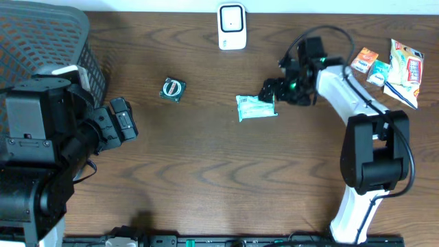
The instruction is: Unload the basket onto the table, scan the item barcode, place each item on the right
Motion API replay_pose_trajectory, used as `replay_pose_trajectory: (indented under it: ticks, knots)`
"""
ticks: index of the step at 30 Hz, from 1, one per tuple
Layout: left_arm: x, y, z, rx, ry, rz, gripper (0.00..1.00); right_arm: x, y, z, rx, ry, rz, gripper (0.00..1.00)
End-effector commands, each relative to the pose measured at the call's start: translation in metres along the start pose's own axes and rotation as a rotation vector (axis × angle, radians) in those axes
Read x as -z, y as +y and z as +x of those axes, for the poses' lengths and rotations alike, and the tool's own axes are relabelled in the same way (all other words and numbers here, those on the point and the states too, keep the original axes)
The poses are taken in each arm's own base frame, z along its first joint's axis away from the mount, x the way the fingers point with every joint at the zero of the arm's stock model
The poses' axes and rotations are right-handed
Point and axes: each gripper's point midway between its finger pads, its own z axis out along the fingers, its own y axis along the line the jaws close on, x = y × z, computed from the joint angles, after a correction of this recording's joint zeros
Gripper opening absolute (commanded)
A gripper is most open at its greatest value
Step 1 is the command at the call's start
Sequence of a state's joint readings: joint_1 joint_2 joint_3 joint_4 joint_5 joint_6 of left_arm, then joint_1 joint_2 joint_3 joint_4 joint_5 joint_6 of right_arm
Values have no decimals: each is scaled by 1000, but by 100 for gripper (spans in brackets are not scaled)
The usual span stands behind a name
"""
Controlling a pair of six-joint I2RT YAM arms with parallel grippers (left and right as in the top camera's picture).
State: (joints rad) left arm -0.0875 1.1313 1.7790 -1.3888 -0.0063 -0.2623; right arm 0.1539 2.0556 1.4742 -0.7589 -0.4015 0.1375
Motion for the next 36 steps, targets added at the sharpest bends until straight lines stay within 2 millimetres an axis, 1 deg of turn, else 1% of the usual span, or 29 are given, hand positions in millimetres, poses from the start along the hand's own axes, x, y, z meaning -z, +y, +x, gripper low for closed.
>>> replay_pose_trajectory:
  ticks: [1,3,6,9,10,11,12,14,16,19,21,24,25,27,28,29,30,32,33,34,35,36]
  knots:
    - [2,1,-1,0,-8,-4,97,-21,9,16,-49,22,-46,99]
    - [2,1,-1,0,-8,-5,98,-33,9,20,-77,8,-52,98]
    - [2,1,-1,0,-8,-4,98,-42,13,23,-70,-6,-59,88]
    - [2,1,-1,0,-8,-4,98,-47,15,24,-57,-9,-48,74]
    - [2,1,-1,0,-8,-4,98,-49,14,25,-62,-8,-31,66]
    - [2,1,-1,0,-8,-4,98,-51,13,26,-61,-5,-18,62]
    - [2,1,-1,0,-8,-4,98,-54,14,28,-56,1,-16,48]
    - [2,1,-1,0,-8,-4,97,-59,17,32,-50,16,-15,1]
    - [2,1,-1,0,-8,-5,98,-59,17,32,-49,17,-16,1]
    - [2,1,-1,0,-8,-5,98,-52,27,27,-52,11,-88,1]
    - [2,1,-1,0,-8,-5,98,-37,41,16,-24,-11,-209,1]
    - [2,1,-1,0,-8,-4,98,-3,55,-2,18,-80,-364,1]
    - [2,1,-1,0,-8,-5,98,15,59,-11,27,-121,-420,1]
    - [2,1,-1,0,-8,-5,98,37,63,-20,61,-171,-481,1]
    - [2,1,-1,0,-8,-5,98,60,69,-26,110,-223,-538,1]
    - [2,1,-1,0,-8,-4,98,76,73,-30,145,-257,-573,1]
    - [2,1,-1,0,-8,-4,98,96,79,-33,194,-301,-615,1]
    - [2,1,-1,0,-8,-4,98,122,84,-36,244,-356,-656,2]
    - [2,1,-1,0,-8,-5,98,131,86,-37,258,-375,-665,1]
    - [2,1,-1,0,-8,-4,98,146,88,-39,297,-415,-674,1]
    - [2,1,-1,0,-8,-5,98,157,91,-40,341,-450,-673,1]
    - [2,1,-1,0,-8,-4,98,164,92,-41,365,-473,-664,1]
